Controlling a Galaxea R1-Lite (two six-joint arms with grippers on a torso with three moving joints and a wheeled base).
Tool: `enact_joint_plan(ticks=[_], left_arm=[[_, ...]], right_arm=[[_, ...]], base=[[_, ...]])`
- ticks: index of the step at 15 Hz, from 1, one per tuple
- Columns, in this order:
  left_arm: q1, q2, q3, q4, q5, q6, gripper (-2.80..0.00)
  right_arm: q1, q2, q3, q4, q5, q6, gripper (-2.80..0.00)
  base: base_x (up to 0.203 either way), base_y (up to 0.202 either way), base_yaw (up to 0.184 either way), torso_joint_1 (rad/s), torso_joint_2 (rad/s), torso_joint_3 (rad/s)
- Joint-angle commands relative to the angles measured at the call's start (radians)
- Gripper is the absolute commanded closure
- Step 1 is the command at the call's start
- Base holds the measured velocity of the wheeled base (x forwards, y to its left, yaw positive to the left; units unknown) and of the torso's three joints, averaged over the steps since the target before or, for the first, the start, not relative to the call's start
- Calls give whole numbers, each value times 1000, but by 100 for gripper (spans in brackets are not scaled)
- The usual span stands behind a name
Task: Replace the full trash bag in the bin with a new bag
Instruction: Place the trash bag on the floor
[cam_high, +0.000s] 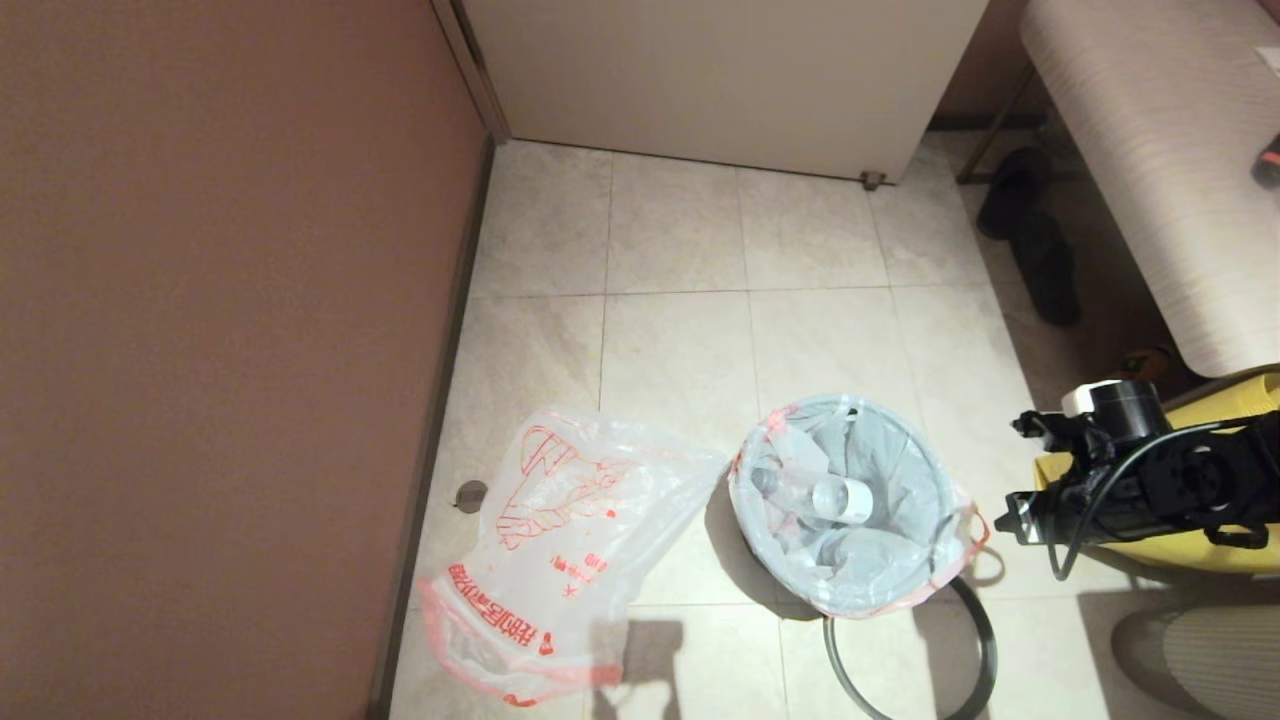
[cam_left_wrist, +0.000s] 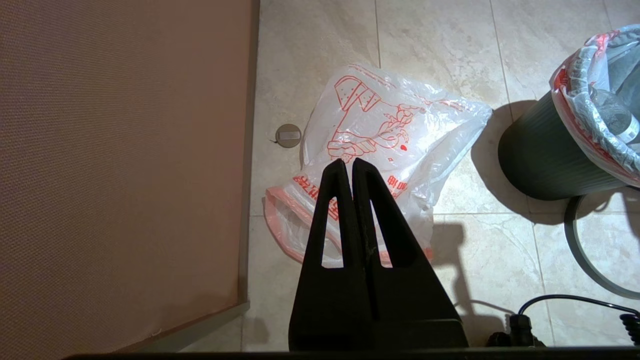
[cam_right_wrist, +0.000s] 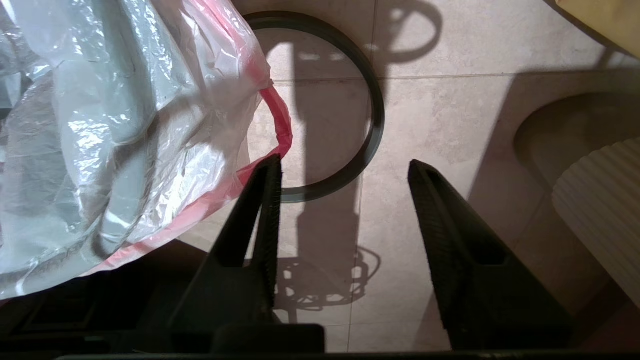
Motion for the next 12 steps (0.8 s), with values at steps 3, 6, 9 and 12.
enact_joint_plan(ticks=[3,6,9,12], left_arm=[[0,0,0,0,0,-1,0],[0,0,0,0,0,-1,0],[0,0,0,0,0,-1,0],[0,0,0,0,0,-1,0]], right_arm=[[6,72,-12,-44,-32,-2,-280],[12,110,-20,-60,-33,-2,-280],[13,152,-53,-79,-36,-2,-280],[13,222,-106,-92,-78,-4,-280]], base=[[0,0,0,0,0,0],[0,0,0,0,0,0],[0,0,0,0,0,0],[0,0,0,0,0,0]])
